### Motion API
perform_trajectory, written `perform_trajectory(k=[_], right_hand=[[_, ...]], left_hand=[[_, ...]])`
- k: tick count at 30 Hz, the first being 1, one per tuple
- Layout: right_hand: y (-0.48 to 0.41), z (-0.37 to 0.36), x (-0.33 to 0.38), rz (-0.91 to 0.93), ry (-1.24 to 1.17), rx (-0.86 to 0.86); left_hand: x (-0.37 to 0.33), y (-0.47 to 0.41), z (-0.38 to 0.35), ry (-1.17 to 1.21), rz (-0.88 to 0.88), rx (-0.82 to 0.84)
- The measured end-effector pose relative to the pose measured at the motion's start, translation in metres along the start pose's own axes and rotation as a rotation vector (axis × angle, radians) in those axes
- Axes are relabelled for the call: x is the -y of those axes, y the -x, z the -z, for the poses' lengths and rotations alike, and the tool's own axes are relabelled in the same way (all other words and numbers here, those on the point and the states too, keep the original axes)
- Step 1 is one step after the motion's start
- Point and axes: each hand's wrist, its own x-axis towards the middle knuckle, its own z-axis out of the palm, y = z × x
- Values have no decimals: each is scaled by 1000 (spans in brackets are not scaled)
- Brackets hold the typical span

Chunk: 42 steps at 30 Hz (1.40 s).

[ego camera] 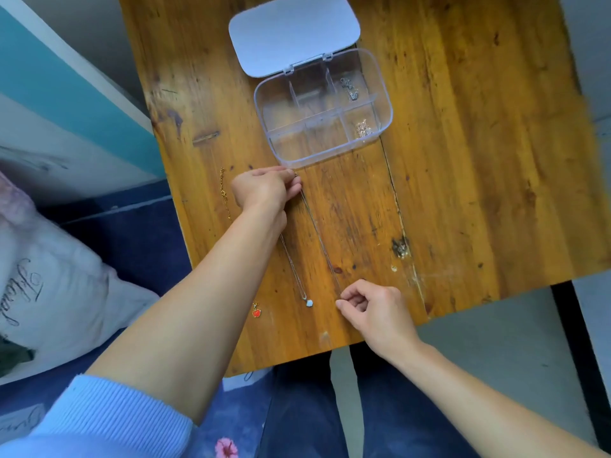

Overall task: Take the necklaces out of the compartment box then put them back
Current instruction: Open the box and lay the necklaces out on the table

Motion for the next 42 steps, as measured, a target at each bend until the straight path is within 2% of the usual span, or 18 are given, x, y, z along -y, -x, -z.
perform_trajectory(k=[4, 11, 17, 20, 26, 28, 31, 33, 35, 39, 42], right_hand=[[-1, 1, -4, 85, 73, 5], [-10, 37, 2, 69, 103, 43], [-113, 127, 64, 221, 95, -259], [-168, 153, 101, 286, 274, -297], [-221, 134, 128, 217, 1003, -105], [-227, 129, 132, 223, 1116, -89], [-231, 126, 134, 220, 1161, -41], [-232, 126, 133, 230, 1110, -12], [-229, 135, 131, 248, 916, -21], [-212, 172, 118, 251, 215, -82], [-196, 189, 90, 11, -250, -44]], left_hand=[[0, 1, 1, 12, 8, 29], [-8, 8, 12, -143, -122, 138], [-24, 6, 13, -280, -361, 57], [-27, 2, 4, -307, -335, 56], [-23, -4, 1, -302, -293, 30], [-21, -4, 0, -299, -298, 16], [-20, -4, -2, -301, -322, 3], [-20, -5, -2, -313, -327, -2], [-21, -6, 0, -318, -311, 2], [-31, -9, 5, -411, -330, -12], [-46, -5, 4, -482, -542, -95]])
